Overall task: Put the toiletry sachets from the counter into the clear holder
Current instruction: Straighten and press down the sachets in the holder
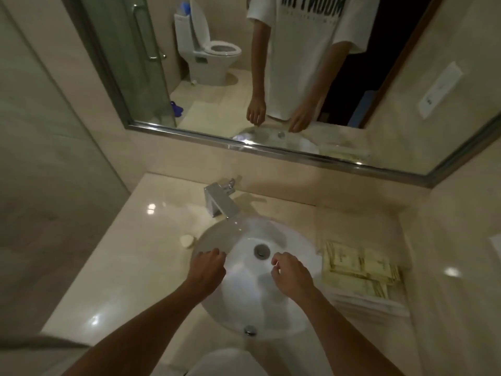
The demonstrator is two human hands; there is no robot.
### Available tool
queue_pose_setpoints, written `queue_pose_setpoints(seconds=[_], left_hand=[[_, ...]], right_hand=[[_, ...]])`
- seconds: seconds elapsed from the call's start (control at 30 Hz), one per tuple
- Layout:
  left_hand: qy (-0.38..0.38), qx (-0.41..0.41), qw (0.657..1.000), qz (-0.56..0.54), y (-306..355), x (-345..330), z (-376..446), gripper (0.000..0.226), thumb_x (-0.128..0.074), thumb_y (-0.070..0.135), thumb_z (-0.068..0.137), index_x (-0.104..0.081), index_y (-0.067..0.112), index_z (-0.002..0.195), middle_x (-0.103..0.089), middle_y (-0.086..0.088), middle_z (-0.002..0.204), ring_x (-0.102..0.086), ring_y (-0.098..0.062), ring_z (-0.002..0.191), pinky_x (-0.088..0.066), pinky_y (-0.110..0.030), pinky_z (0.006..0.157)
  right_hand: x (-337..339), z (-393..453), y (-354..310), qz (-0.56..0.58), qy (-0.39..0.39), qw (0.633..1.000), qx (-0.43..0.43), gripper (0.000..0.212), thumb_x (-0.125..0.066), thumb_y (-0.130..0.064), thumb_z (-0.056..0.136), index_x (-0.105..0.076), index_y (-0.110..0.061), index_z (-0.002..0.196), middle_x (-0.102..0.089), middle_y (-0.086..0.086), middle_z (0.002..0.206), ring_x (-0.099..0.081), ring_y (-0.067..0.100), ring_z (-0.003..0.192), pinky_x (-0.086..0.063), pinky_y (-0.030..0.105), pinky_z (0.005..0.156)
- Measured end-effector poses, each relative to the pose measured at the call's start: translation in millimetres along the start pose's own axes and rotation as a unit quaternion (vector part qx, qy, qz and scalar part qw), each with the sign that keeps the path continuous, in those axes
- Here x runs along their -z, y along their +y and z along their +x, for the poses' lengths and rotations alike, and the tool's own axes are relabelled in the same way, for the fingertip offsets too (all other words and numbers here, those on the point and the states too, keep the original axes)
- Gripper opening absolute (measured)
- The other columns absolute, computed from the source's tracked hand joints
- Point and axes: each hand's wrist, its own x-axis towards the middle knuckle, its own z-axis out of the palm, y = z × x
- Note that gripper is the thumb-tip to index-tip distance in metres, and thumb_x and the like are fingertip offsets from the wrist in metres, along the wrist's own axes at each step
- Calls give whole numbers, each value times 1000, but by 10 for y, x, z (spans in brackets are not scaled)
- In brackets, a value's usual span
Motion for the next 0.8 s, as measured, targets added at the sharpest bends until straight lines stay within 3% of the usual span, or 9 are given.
queue_pose_setpoints(seconds=[0.13,0.33,0.63,0.8], left_hand=[[17,24,999,28,-500,-104,-125,23,-75,13,49,-55,18,59,-58,-2,57,-60,-24,49,-45,-29,49],[-18,65,998,21,-1120,-193,-260,20,-74,14,55,-62,14,72,-63,-7,72,-63,-30,67,-48,-36,60],[-21,66,997,-22,-1717,-112,-346,14,-52,14,81,-59,11,93,-61,-11,97,-58,-32,87,-43,-38,76],[-22,78,996,-33,-1868,-111,-284,17,-48,15,85,-56,11,99,-60,-10,102,-56,-29,91,-41,-39,80]], right_hand=[[-238,97,-450,-11,-34,999,41,27,-52,-24,94,-56,-17,119,-58,2,118,-60,20,105,-40,23,78],[-630,353,-1041,-35,-79,992,88,30,-49,-27,94,-50,-19,123,-49,2,124,-54,21,113,-45,31,86],[-1098,923,-1772,-75,-98,981,147,37,-48,-12,93,-45,-15,130,-42,6,131,-40,25,124,-46,35,91],[-1335,1148,-2024,-23,-68,993,96,51,-60,-19,86,-42,-19,133,-41,5,133,-40,25,122,-47,36,92]])
